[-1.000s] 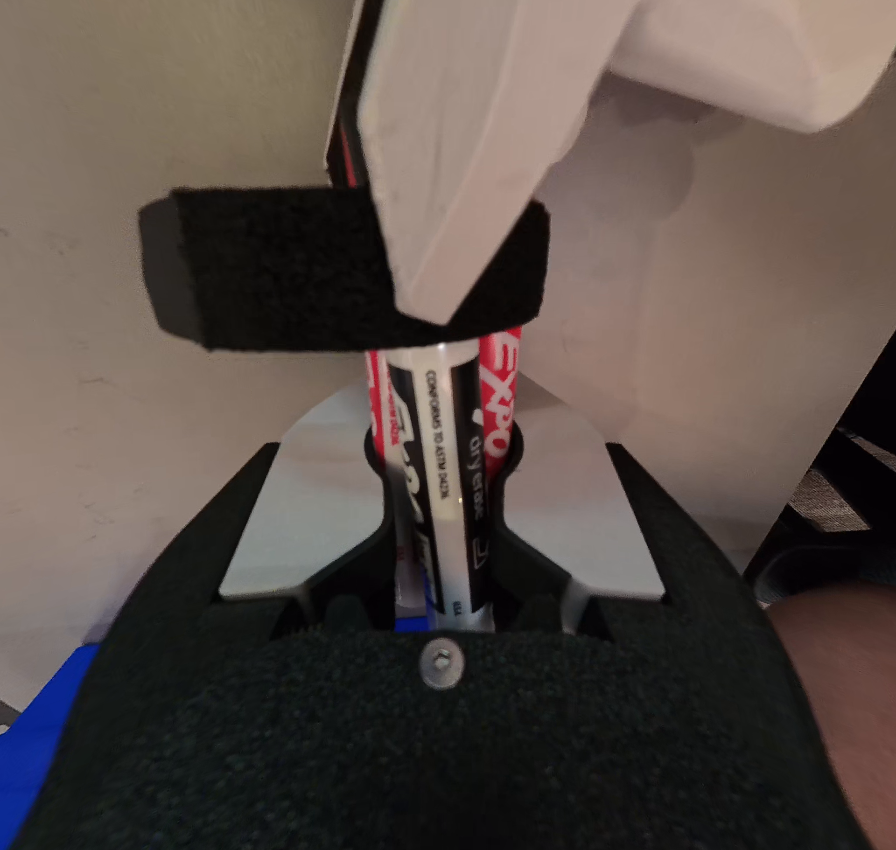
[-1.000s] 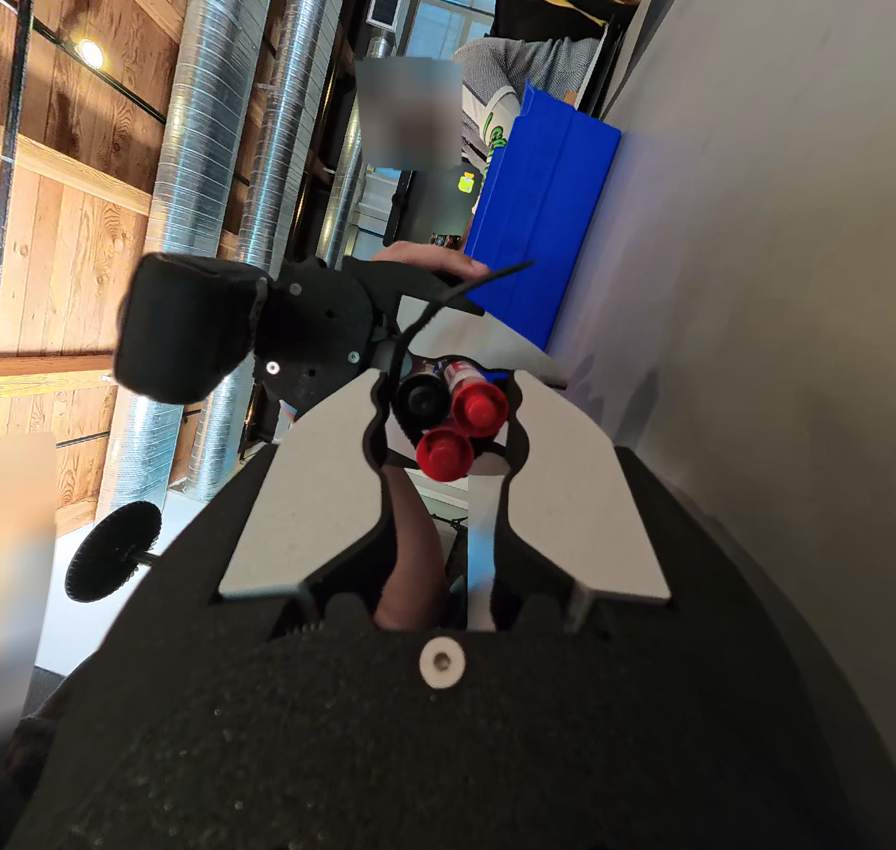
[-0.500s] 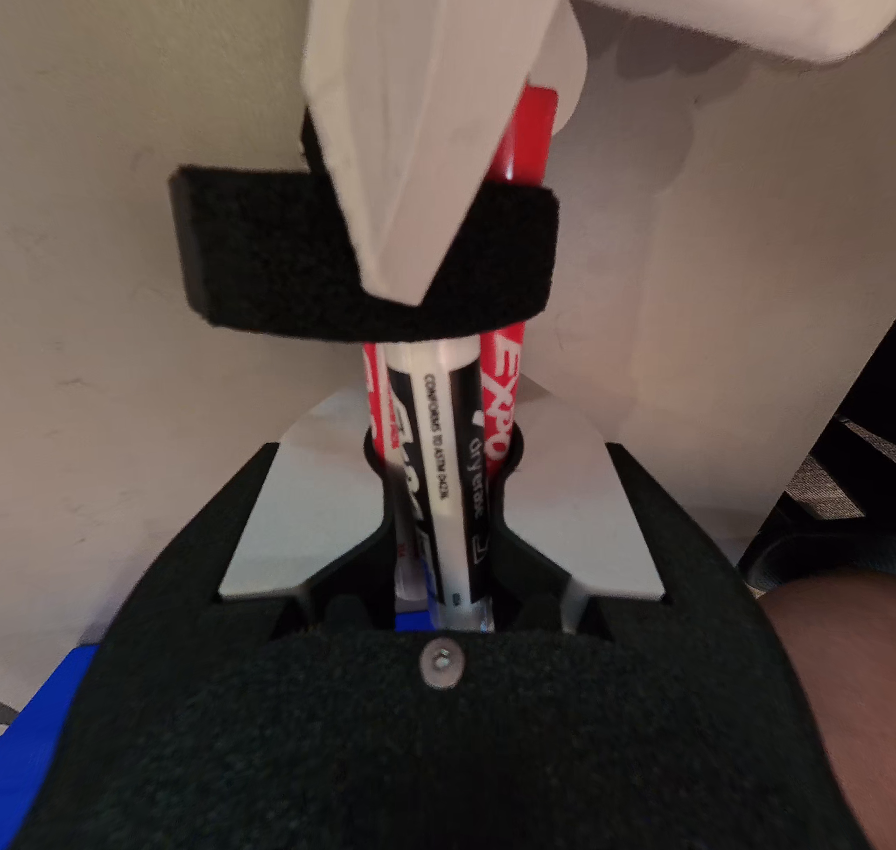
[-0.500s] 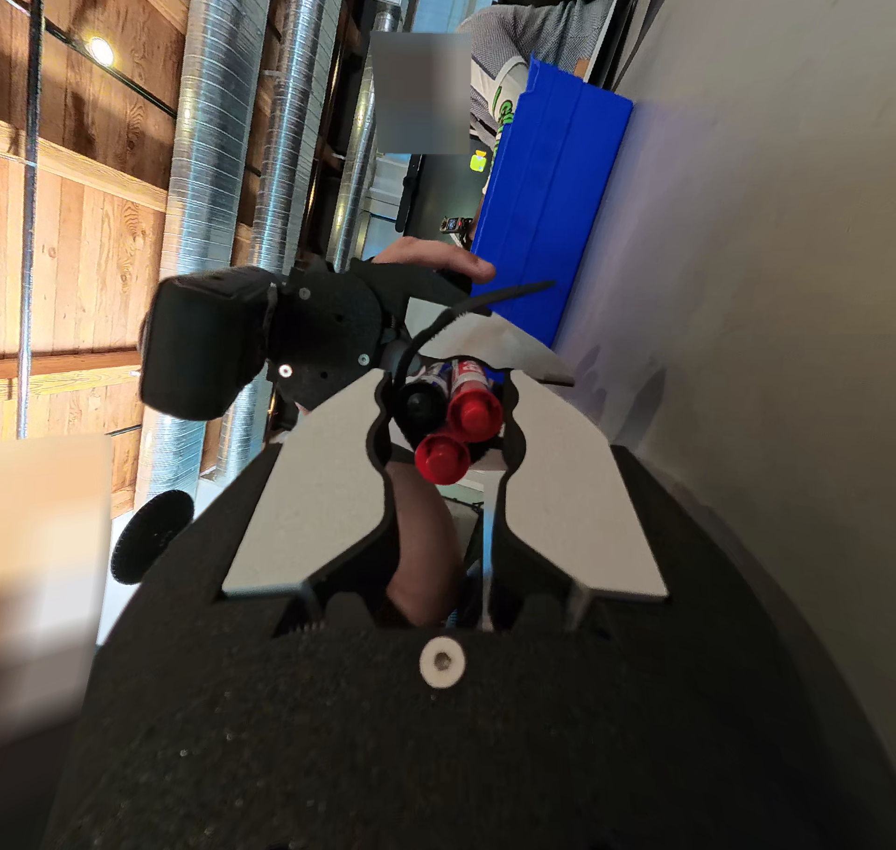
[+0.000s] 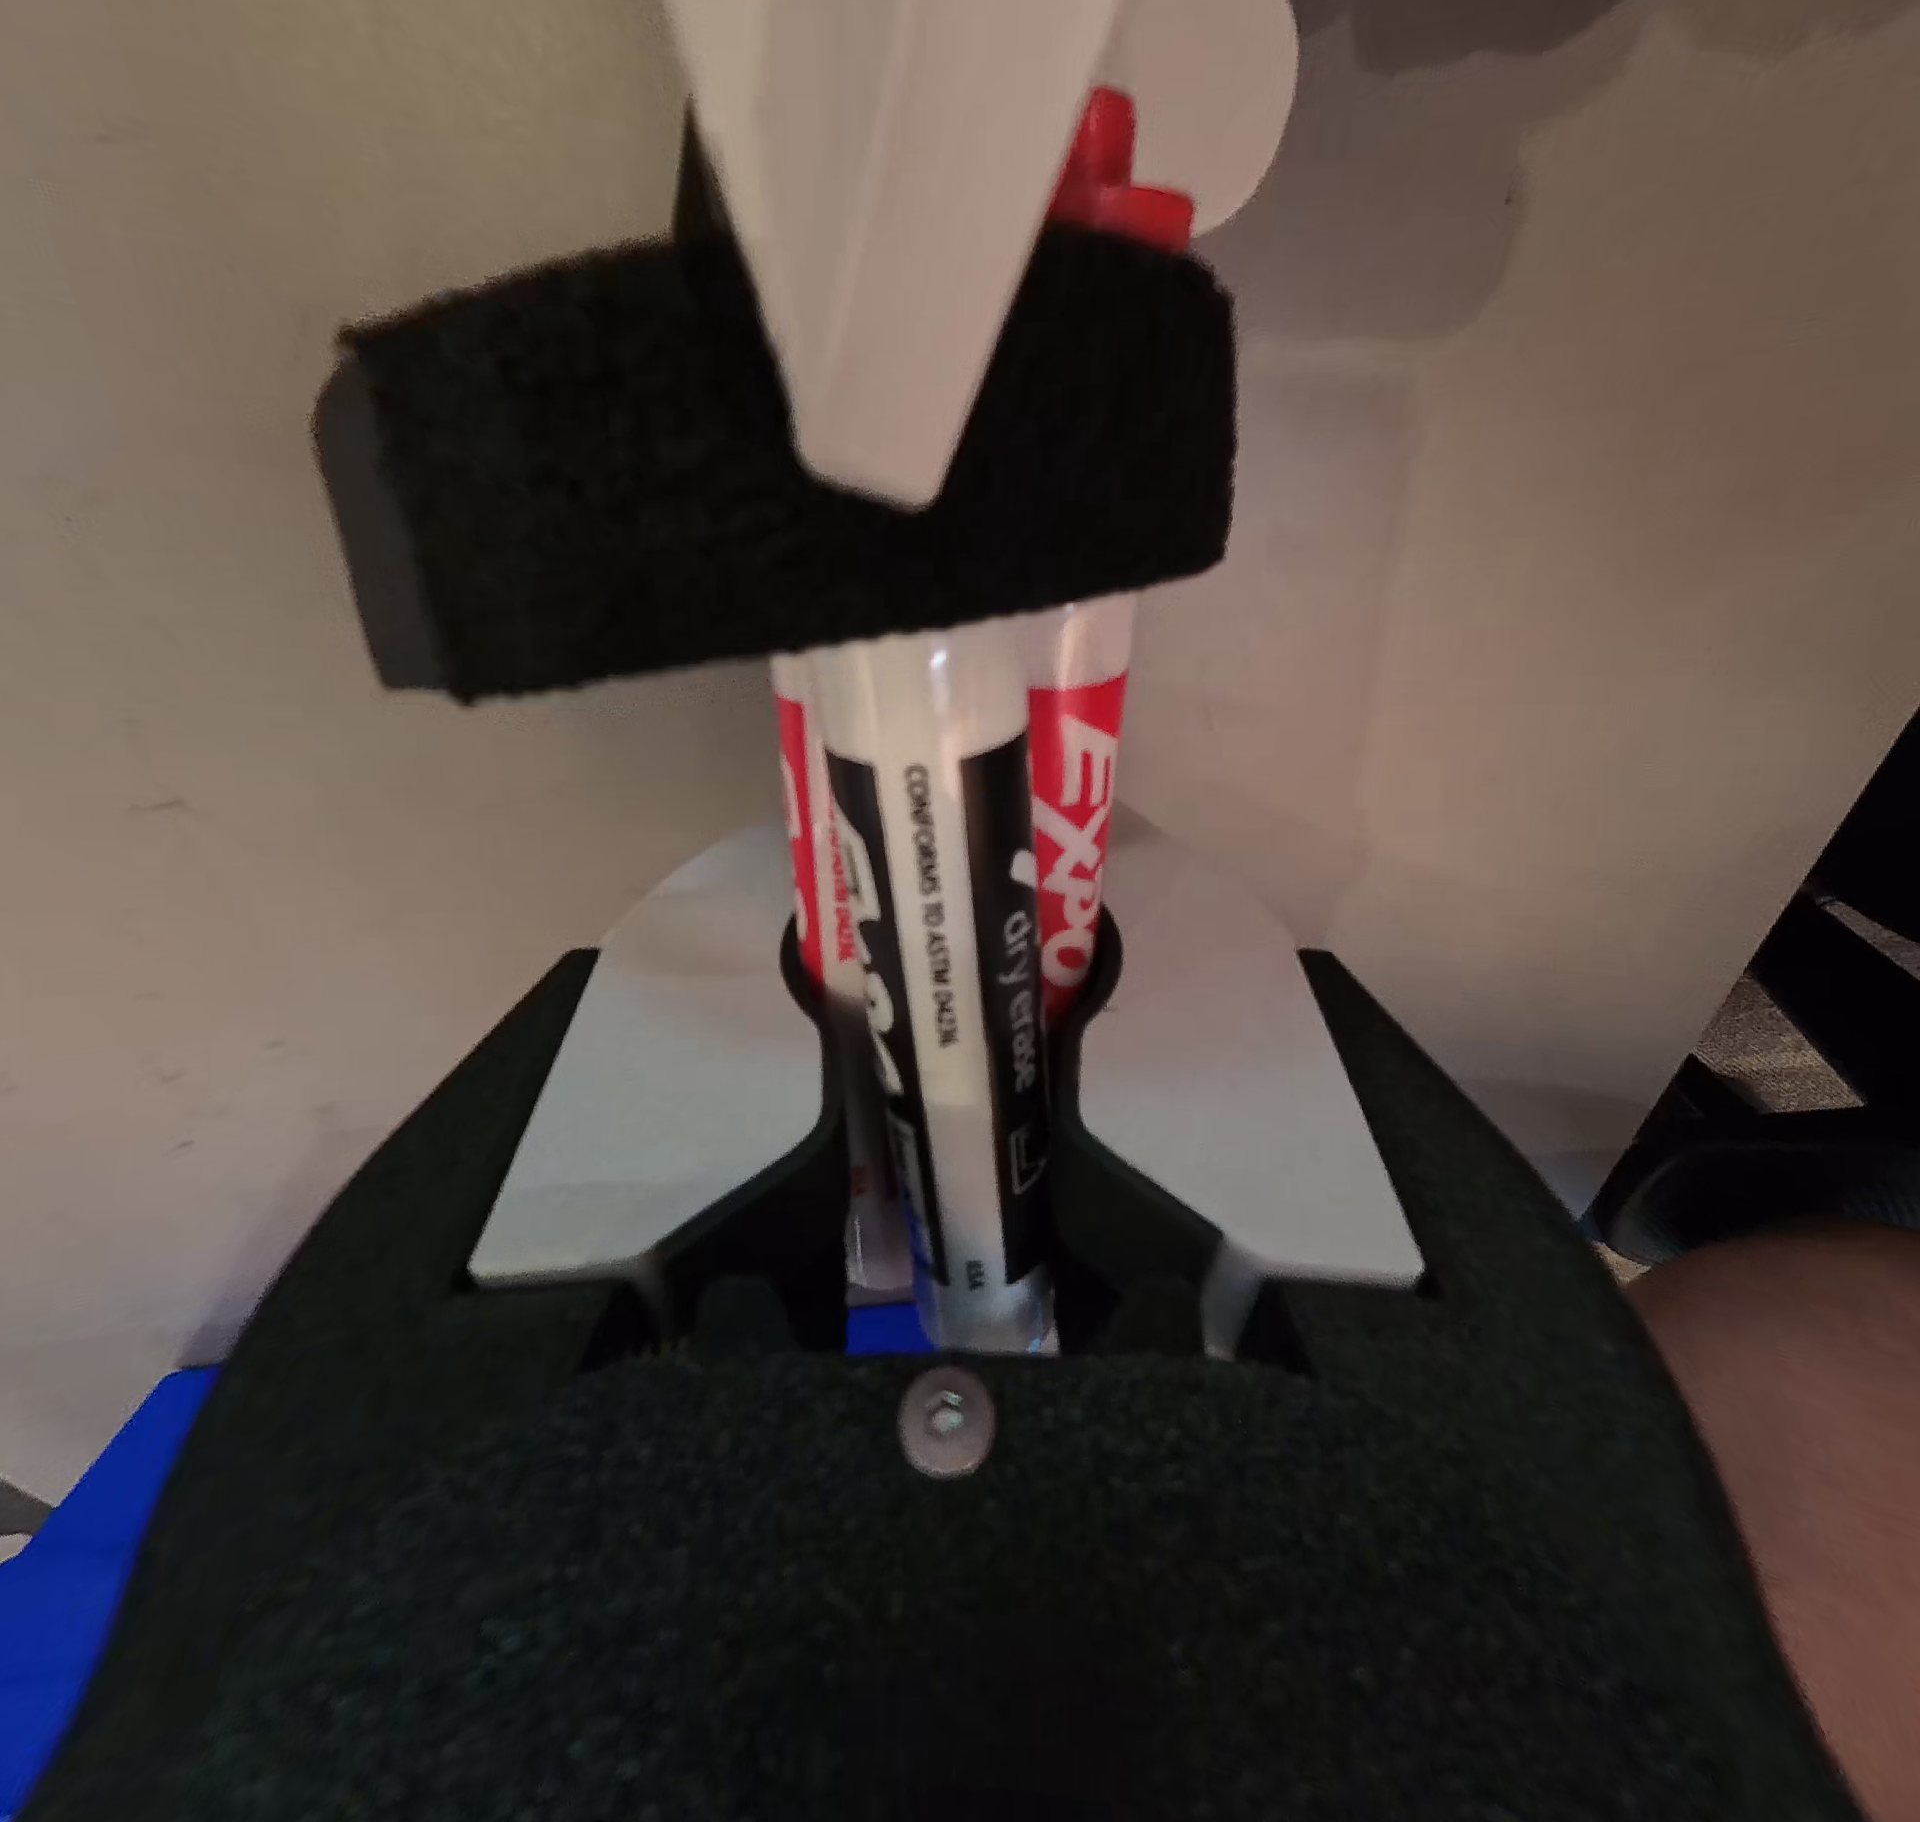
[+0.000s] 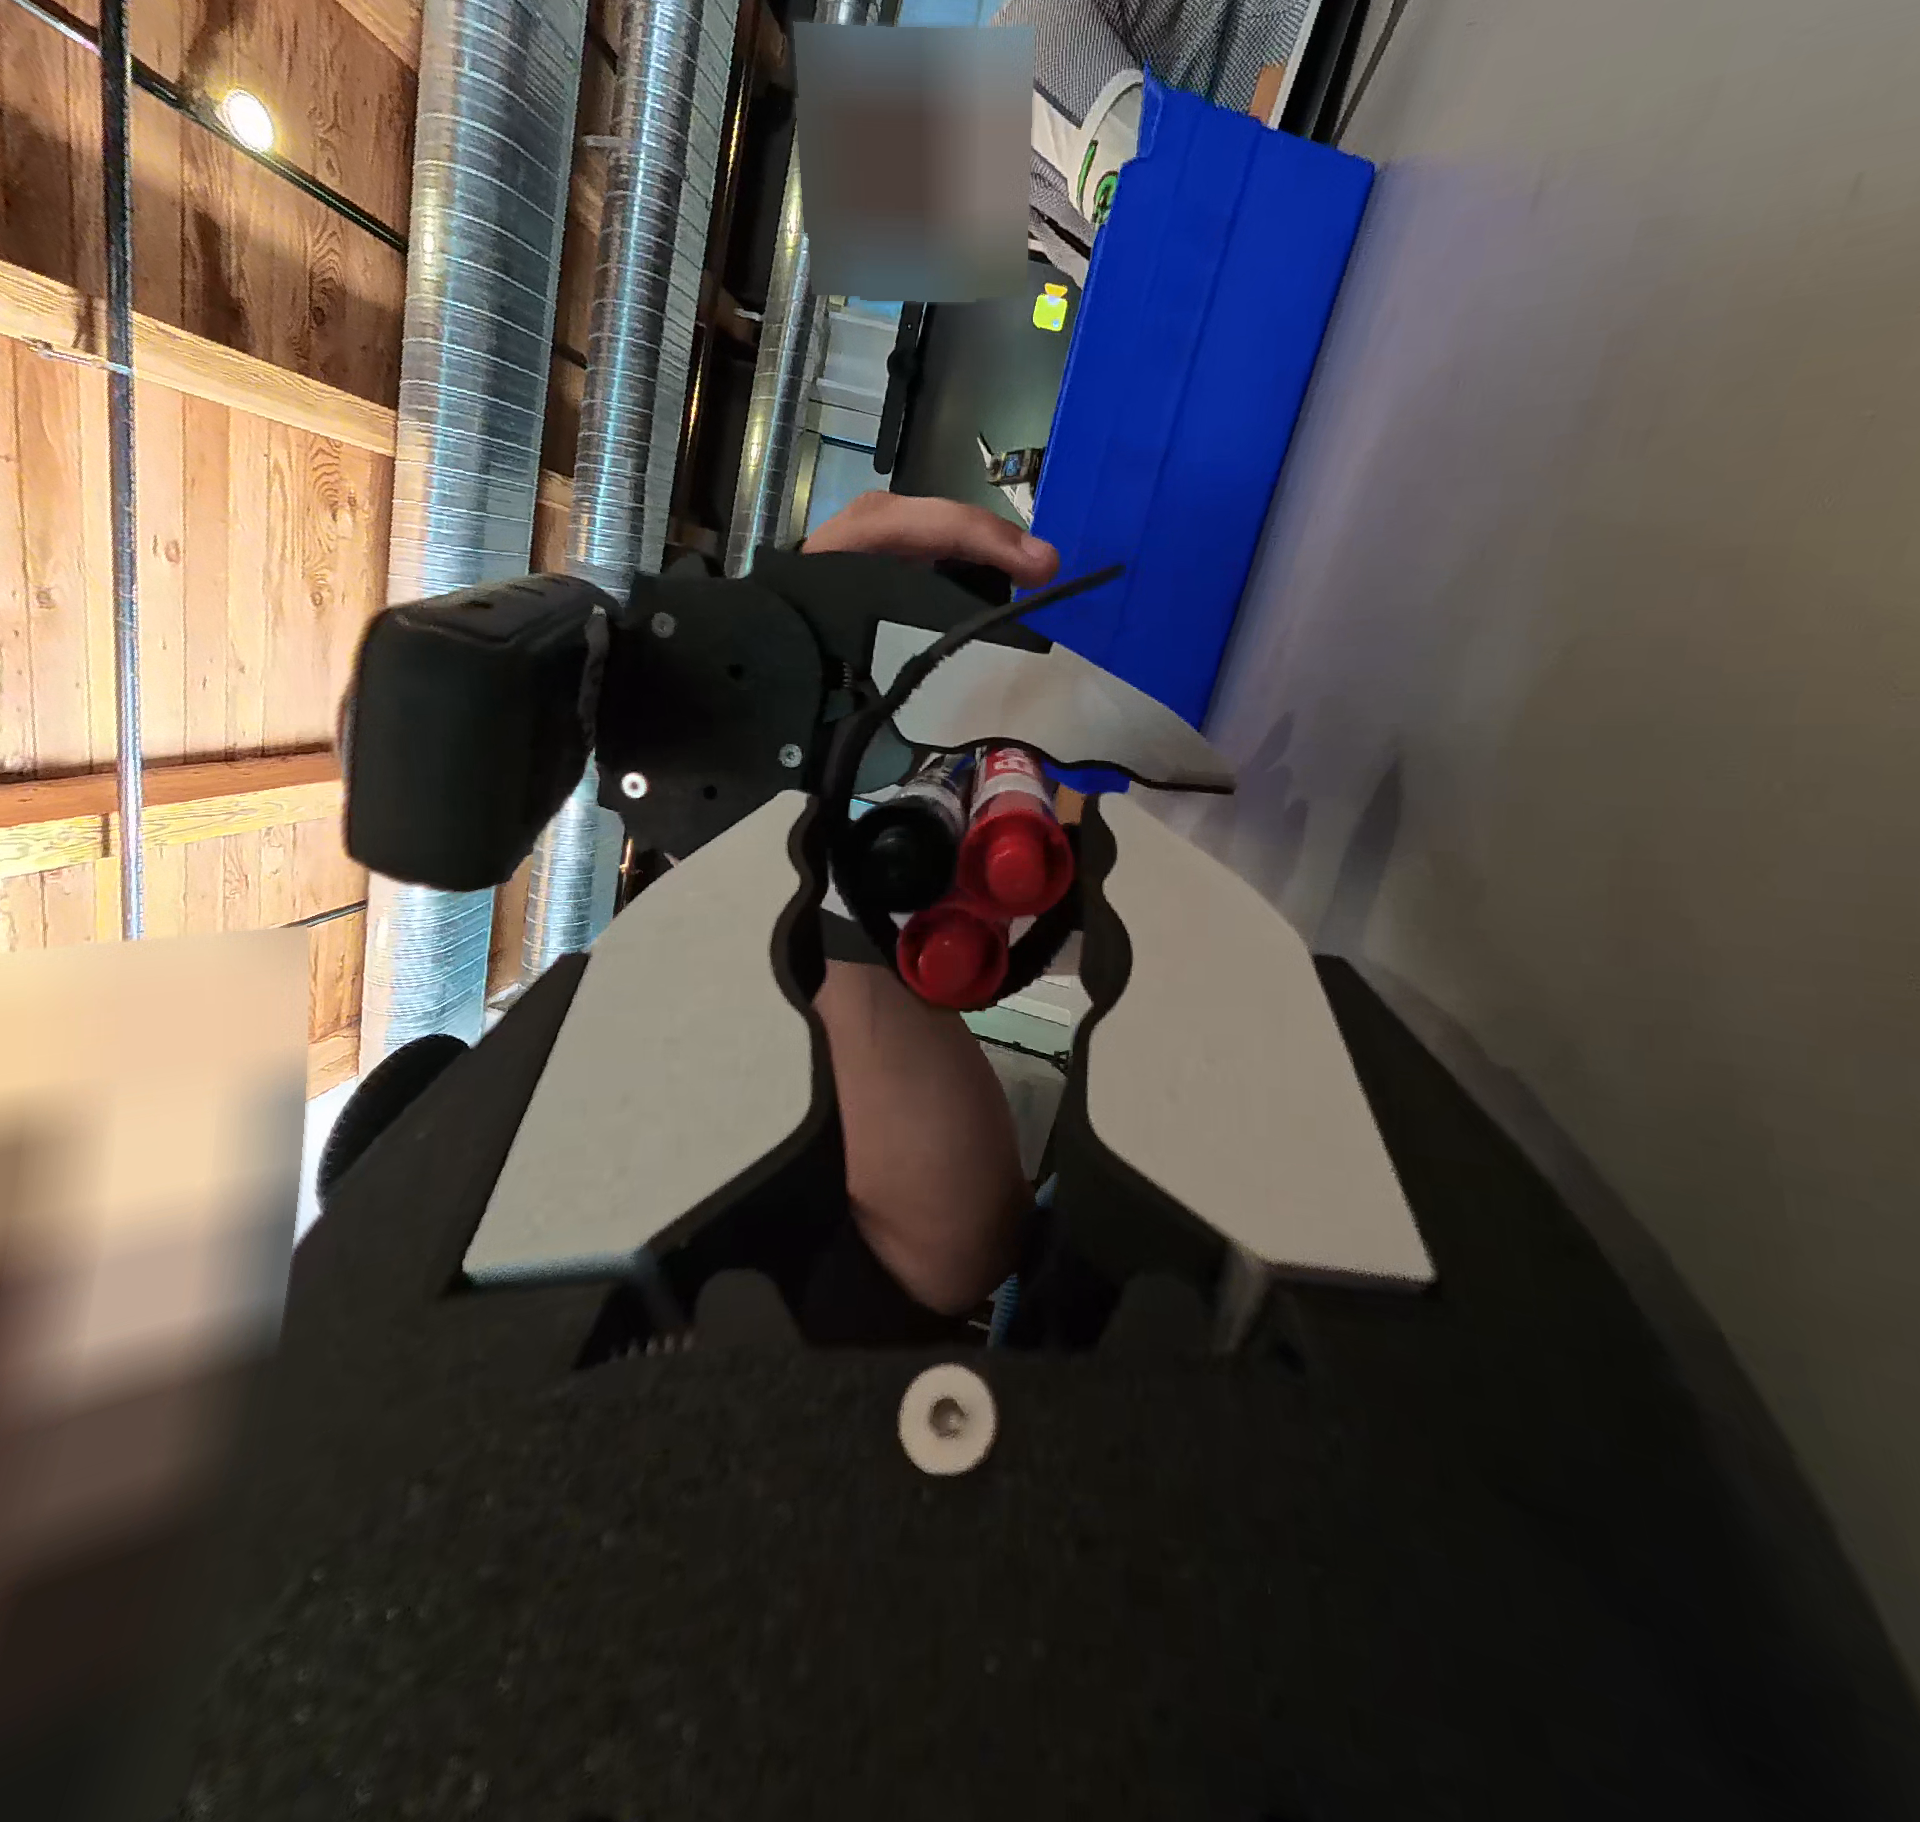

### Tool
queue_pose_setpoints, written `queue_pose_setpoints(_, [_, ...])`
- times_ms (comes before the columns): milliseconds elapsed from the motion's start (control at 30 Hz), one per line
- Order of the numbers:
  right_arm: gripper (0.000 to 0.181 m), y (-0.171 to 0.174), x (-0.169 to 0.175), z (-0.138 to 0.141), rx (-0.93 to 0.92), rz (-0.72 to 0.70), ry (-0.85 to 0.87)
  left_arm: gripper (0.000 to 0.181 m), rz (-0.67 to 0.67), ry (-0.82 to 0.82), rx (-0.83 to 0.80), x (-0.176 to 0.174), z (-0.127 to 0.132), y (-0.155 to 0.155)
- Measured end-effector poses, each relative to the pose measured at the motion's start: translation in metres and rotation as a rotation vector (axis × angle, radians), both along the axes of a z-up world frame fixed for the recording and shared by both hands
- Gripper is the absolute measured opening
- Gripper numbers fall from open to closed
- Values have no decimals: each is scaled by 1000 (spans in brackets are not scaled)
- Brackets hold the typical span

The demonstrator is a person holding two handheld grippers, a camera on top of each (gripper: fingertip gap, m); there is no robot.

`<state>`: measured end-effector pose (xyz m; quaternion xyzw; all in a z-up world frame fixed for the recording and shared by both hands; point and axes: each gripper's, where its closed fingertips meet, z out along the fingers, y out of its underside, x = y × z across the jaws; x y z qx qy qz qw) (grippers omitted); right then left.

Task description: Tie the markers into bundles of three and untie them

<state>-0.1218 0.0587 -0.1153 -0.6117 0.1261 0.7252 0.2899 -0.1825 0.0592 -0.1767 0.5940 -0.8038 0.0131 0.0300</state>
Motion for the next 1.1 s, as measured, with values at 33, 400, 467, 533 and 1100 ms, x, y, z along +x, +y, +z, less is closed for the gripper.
queue_pose_setpoints(33, [46, 0, 1, 0, -1, -2, -5, 41, -2, 1, 3, -1, 0, 1])
queue_pose_setpoints(400, [32, 1, 5, 0, 22, -2, -36, 41, -21, 19, -11, -4, -2, -3])
queue_pose_setpoints(467, [25, 0, 4, 2, 31, 10, -34, 41, -25, 23, -14, -4, -3, -5])
queue_pose_setpoints(533, [14, -2, 3, 3, 41, 19, -32, 42, -27, 31, -16, -4, -5, -5])
queue_pose_setpoints(1100, [31, 10, 0, 13, 107, -31, -180, 41, -23, 2, -68, 0, -11, -5])
